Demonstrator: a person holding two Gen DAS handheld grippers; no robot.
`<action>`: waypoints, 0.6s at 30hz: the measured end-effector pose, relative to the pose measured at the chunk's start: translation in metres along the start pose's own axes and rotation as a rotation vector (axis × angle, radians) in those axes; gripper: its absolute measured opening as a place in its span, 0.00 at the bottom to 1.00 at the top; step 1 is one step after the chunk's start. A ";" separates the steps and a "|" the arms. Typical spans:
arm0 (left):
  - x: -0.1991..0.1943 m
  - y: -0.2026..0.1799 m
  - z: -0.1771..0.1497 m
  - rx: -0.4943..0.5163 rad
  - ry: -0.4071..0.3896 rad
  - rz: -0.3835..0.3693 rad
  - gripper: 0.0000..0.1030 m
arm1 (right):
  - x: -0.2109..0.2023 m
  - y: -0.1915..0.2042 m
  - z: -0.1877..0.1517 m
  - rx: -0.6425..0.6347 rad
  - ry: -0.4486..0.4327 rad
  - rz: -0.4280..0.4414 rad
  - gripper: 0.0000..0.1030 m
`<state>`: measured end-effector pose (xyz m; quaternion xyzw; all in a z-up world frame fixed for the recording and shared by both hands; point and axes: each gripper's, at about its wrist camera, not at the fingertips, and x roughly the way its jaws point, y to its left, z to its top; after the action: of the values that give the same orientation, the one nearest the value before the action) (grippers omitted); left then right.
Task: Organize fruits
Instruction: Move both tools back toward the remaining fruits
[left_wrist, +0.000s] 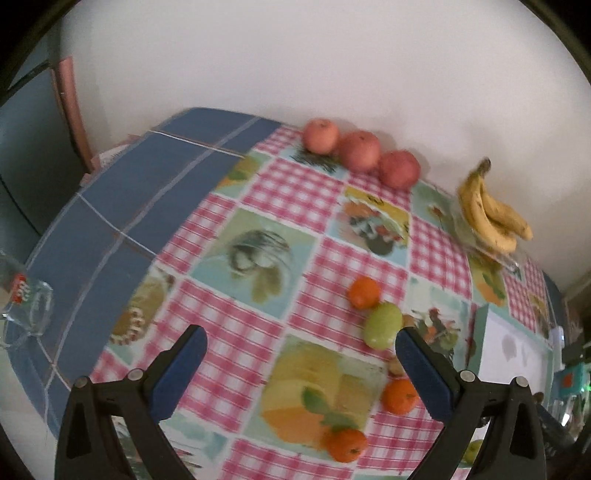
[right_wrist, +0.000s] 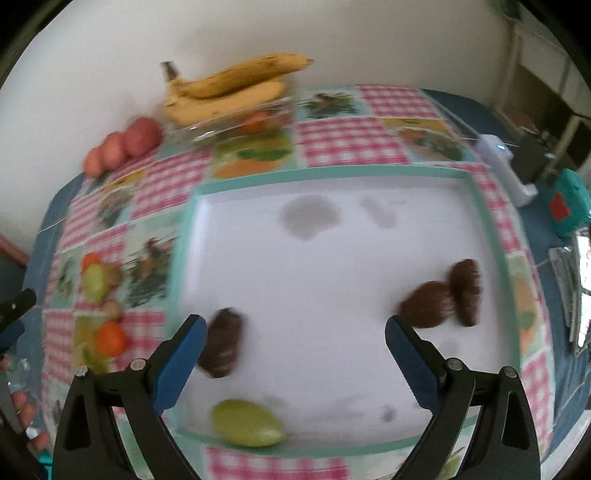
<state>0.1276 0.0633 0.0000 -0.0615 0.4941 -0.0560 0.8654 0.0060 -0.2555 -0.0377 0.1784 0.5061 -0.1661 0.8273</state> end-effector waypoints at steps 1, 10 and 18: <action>-0.004 0.004 0.000 -0.002 -0.012 0.002 1.00 | -0.001 0.007 0.000 -0.013 -0.001 0.006 0.94; -0.003 0.017 -0.009 -0.028 0.022 -0.013 1.00 | -0.012 0.058 -0.004 -0.049 -0.012 0.116 0.94; 0.025 0.007 -0.041 -0.042 0.146 -0.041 1.00 | -0.004 0.076 -0.022 -0.081 0.050 0.097 0.94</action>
<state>0.1053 0.0636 -0.0431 -0.0853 0.5558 -0.0675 0.8242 0.0213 -0.1780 -0.0337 0.1731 0.5237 -0.1007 0.8281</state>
